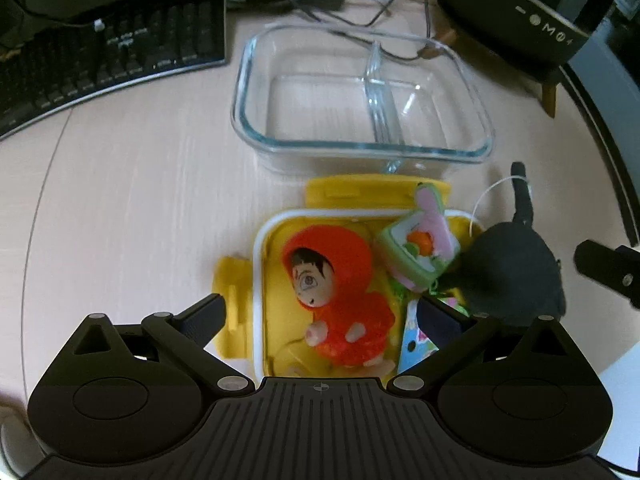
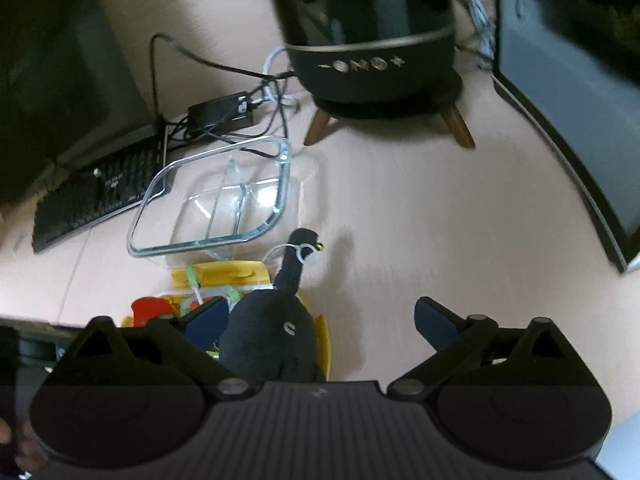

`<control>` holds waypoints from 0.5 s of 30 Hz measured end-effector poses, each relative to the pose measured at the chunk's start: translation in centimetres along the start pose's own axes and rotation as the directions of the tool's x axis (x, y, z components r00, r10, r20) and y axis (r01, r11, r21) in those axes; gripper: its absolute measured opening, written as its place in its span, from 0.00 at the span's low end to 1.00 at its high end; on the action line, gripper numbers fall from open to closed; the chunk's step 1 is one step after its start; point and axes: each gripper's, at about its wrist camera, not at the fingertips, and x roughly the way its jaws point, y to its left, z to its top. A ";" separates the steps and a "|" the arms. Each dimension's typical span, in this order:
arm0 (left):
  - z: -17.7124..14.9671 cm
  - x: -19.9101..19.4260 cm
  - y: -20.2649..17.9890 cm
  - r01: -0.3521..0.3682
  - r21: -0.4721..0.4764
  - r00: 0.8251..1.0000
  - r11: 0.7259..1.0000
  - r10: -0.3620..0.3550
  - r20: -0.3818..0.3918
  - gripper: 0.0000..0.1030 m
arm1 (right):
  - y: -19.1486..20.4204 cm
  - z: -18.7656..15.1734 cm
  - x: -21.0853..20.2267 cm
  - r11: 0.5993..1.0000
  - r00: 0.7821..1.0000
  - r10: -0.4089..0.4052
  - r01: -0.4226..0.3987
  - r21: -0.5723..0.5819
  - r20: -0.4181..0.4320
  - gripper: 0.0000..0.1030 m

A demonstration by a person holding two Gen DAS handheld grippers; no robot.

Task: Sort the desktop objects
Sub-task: 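Lower the left gripper onto the red hooded doll and close it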

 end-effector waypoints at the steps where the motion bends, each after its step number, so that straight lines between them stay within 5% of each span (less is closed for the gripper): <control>1: 0.0 0.1 -0.1 -0.011 0.009 1.000 1.000 0.011 -0.004 1.00 | -0.1 0.1 0.1 1.000 1.000 0.004 -0.004 0.008 -0.005 0.94; 15: -0.8 1.0 0.7 0.059 -0.074 0.995 0.996 -0.065 -0.080 1.00 | -1.4 1.8 1.1 0.991 0.995 0.067 -0.058 0.119 -0.074 0.88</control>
